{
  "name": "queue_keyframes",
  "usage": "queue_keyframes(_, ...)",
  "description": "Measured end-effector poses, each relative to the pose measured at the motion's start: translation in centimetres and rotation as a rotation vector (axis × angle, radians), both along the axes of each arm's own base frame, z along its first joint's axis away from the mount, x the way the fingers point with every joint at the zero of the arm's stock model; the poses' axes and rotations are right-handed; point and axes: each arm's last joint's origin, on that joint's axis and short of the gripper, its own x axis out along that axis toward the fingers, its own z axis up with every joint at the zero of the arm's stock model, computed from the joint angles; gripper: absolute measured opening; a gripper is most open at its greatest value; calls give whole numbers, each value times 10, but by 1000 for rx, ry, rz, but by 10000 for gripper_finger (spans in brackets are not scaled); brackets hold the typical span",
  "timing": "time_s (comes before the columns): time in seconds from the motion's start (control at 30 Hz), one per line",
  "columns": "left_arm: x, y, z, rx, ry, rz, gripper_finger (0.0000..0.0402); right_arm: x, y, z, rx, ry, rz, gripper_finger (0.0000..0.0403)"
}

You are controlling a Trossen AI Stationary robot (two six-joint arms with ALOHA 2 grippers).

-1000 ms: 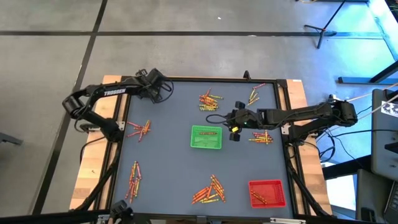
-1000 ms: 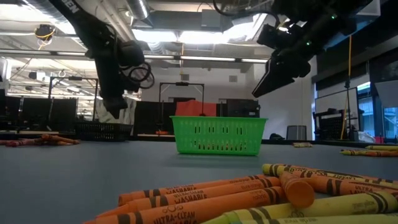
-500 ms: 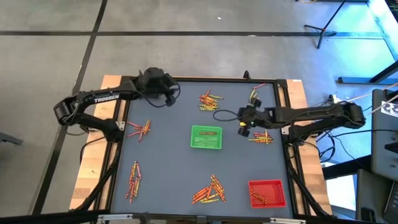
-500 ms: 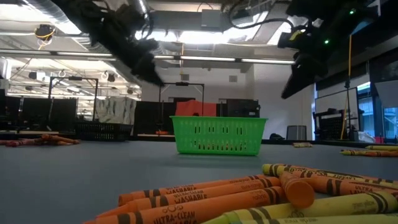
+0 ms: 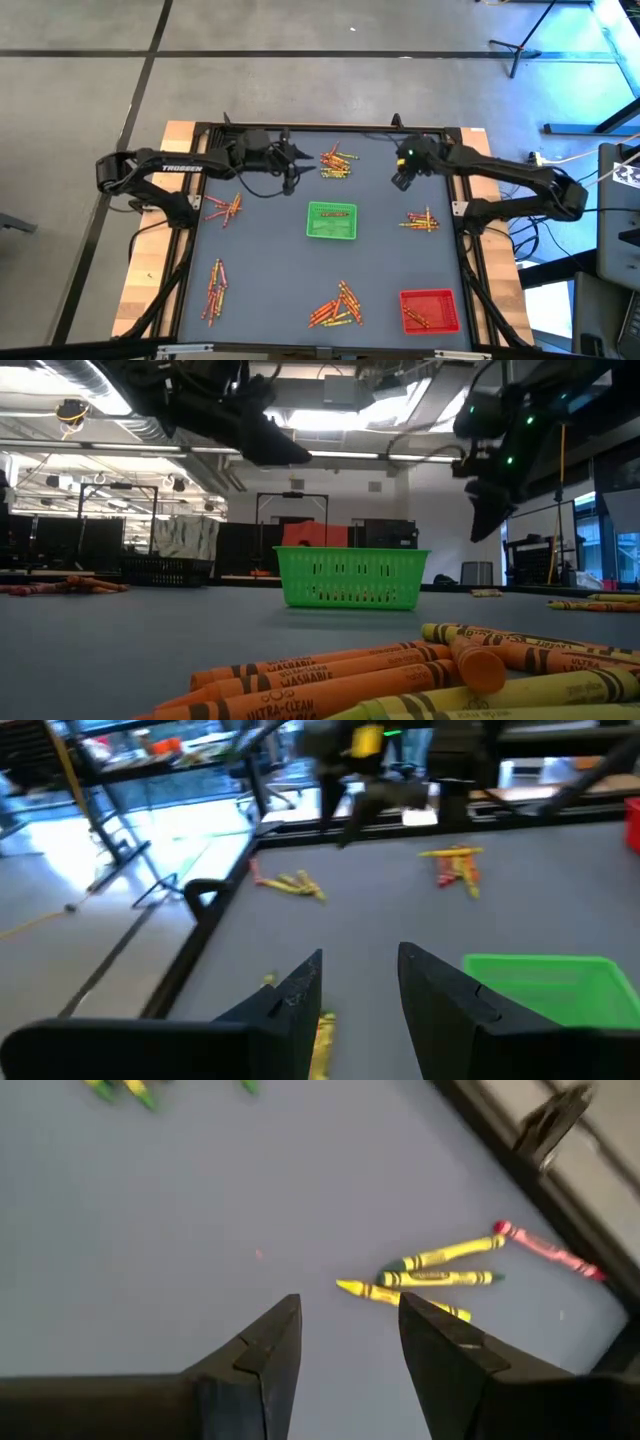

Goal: Sort crayons
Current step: Put the light green crayon into the black bin

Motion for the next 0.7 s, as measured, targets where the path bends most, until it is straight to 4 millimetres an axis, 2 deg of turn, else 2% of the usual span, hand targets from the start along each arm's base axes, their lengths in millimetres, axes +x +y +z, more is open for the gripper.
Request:
queue_keyframes(0.13,4,-11,-1,30,13,-15,116,-1,-17,-14,75,47,41,167)
queue_keyframes(0.27,5,-16,-1,75,25,-9,116,2,-25,-28,130,125,108,167)
queue_keyframes(0.43,5,-15,-1,87,29,6,116,16,-35,-30,168,224,199,167)
queue_keyframes(0.7,5,-15,-1,87,35,9,116,30,-48,-40,125,420,469,167)
